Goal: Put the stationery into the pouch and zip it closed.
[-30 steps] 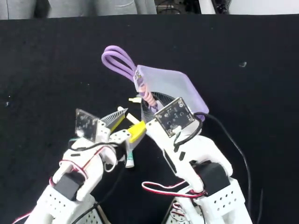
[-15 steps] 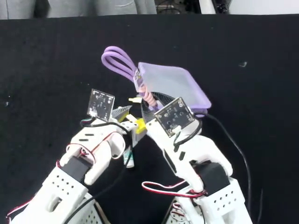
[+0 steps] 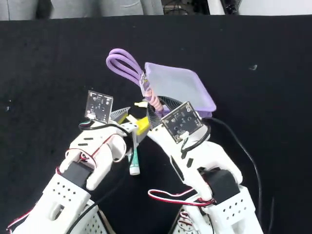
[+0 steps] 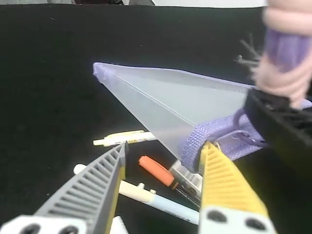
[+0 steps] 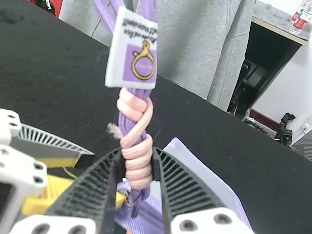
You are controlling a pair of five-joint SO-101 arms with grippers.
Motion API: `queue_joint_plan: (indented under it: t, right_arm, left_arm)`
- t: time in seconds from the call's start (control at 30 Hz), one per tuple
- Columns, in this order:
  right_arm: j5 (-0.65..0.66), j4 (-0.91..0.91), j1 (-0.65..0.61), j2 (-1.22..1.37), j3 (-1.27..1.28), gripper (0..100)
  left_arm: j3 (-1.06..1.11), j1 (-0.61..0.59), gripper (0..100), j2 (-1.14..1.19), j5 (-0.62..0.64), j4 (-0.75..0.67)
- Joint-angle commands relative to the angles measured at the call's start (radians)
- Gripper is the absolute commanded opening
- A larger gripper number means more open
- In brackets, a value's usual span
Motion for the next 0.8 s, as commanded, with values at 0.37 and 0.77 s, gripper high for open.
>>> queue_joint_plan:
  t: [0.37,0.77]
  right_arm:
    - [-0.002,-0.020,-0.009,0.004,-0.013,1.1]
    - [0.000,0.055,0.101,0.007,-0.094,1.1]
  left_arm:
    - [0.041,0.077,3,0.005,-0.077,-0.186]
    - [0.044,-0.056,3,0.005,-0.083,-0.180]
